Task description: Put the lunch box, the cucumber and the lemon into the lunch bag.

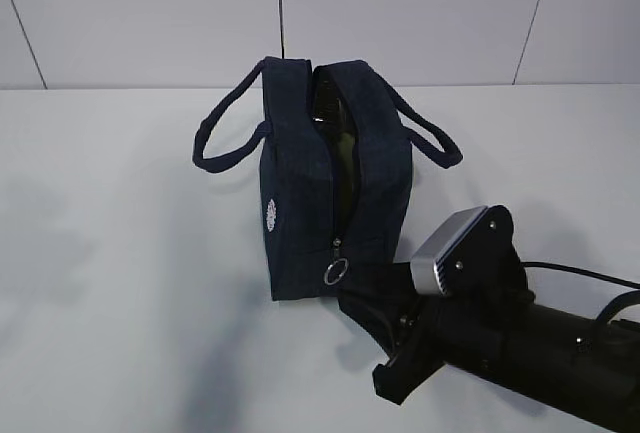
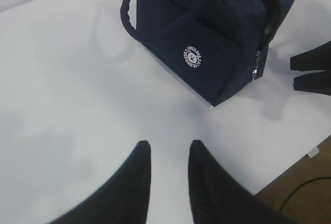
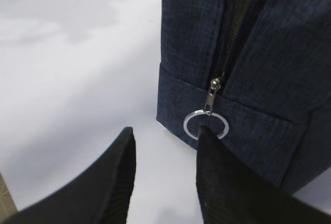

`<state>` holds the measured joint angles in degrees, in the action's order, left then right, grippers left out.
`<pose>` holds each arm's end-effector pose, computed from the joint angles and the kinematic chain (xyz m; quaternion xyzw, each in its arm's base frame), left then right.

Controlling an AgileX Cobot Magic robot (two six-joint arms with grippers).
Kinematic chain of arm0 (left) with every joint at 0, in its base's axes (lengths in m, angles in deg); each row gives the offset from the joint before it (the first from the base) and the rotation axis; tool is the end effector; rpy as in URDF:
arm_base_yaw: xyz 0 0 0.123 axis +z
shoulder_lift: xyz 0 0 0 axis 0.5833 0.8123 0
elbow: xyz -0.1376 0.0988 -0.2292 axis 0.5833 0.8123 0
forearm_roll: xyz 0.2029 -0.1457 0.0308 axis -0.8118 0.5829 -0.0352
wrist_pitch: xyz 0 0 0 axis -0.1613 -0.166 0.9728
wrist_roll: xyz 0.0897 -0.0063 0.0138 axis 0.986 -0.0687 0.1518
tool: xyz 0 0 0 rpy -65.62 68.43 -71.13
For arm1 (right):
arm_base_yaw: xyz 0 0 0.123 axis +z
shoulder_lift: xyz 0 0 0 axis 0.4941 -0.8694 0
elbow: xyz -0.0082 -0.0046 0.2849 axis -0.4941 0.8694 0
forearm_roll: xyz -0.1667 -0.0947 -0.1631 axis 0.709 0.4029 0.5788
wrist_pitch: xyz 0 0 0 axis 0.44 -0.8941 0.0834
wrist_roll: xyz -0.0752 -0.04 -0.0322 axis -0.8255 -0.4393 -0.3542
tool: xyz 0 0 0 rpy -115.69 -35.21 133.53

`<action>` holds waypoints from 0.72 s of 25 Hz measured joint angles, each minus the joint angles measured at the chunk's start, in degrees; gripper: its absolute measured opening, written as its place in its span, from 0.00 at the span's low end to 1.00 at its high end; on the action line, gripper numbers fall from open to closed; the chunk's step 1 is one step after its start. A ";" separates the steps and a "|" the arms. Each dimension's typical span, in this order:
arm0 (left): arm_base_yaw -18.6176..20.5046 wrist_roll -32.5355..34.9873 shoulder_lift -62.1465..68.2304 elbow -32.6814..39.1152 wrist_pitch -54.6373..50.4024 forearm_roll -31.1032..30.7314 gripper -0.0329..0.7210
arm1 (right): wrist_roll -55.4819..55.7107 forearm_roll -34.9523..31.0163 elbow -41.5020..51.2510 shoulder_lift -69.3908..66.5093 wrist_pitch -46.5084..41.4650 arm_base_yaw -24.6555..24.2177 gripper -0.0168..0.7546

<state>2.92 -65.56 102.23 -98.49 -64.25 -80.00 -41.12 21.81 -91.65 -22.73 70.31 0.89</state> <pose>0.1182 -0.0728 0.3011 0.2210 0.8535 -0.1315 0.4533 0.2198 0.1535 0.1198 -0.3010 0.7649 0.2228 0.5242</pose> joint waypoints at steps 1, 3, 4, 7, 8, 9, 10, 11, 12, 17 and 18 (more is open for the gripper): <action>0.00 0.00 0.00 0.00 0.00 -0.09 0.26 | 0.14 -0.11 -0.22 -0.24 0.13 0.00 0.41; 0.00 0.00 0.00 0.00 0.00 -0.22 0.26 | 0.14 -0.33 -0.90 -0.94 0.24 0.00 0.41; 0.00 0.00 0.00 0.00 0.03 -0.22 0.26 | 0.18 -0.46 -1.39 -1.43 0.33 0.00 0.41; 0.00 0.00 0.00 0.00 0.13 -0.22 0.26 | 0.43 -1.31 -3.17 -2.88 0.33 0.00 0.41; 0.00 0.00 0.00 0.00 0.13 -0.22 0.26 | 0.56 -1.75 -3.71 -3.27 0.06 0.00 0.41; 0.00 0.00 0.00 0.00 0.13 -0.25 0.26 | 0.56 -2.30 -3.99 -3.70 -0.08 0.00 0.41; 0.00 0.00 0.00 0.00 0.13 -0.34 0.26 | 0.64 -2.80 -4.40 -4.13 -0.49 0.00 0.41; 0.00 0.00 0.00 0.00 0.13 -0.34 0.26 | 0.64 -2.98 -4.79 -4.37 -0.94 0.00 0.41; 0.00 0.00 0.00 0.00 0.13 -0.34 0.26 | 0.64 -3.26 -5.13 -4.78 -1.53 0.00 0.41; 0.00 0.00 0.00 0.00 0.13 -0.34 0.26 | 0.68 -4.45 -6.64 -5.87 -4.88 0.00 0.40; 0.00 0.00 0.00 0.00 0.13 -0.34 0.26 | 0.77 -4.44 -7.06 -5.91 -5.47 0.00 0.40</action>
<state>2.92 -65.56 102.23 -98.49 -64.13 -80.34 -40.35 17.36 -98.71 -28.63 64.84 0.89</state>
